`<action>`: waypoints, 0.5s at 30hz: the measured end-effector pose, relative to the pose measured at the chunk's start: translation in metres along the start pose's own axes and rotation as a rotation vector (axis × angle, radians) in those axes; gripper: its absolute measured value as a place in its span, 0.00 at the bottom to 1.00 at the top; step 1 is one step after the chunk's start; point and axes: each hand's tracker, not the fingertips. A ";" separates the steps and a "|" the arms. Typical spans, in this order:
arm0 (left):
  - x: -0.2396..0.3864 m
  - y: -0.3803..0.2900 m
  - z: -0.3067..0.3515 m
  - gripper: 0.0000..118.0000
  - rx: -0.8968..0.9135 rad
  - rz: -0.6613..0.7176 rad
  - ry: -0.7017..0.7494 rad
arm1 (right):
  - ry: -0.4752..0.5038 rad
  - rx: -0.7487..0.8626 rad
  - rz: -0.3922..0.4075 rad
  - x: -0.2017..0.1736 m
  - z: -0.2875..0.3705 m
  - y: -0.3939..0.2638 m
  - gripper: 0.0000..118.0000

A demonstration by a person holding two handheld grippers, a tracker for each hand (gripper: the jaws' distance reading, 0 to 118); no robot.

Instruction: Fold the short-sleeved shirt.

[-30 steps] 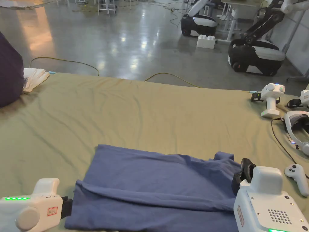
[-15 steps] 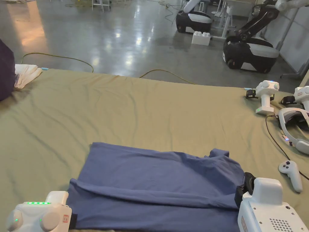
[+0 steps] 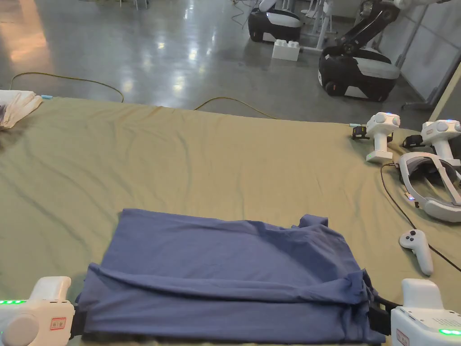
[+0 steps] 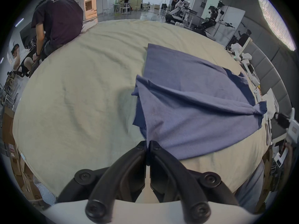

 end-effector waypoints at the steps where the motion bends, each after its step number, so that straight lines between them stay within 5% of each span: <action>1: 0.001 0.000 0.002 0.04 0.004 -0.001 0.001 | 0.017 -0.034 -0.008 0.003 -0.009 -0.003 0.55; 9: 0.011 -0.004 0.007 0.04 0.015 -0.016 0.009 | 0.136 -0.251 -0.064 0.001 -0.082 -0.022 0.54; 13: 0.011 -0.005 0.008 0.04 0.021 -0.006 0.003 | 0.148 -0.293 -0.034 -0.013 -0.094 -0.023 0.43; 15: 0.011 -0.004 0.009 0.04 0.028 -0.015 0.006 | 0.167 -0.257 -0.025 -0.016 -0.089 -0.022 0.28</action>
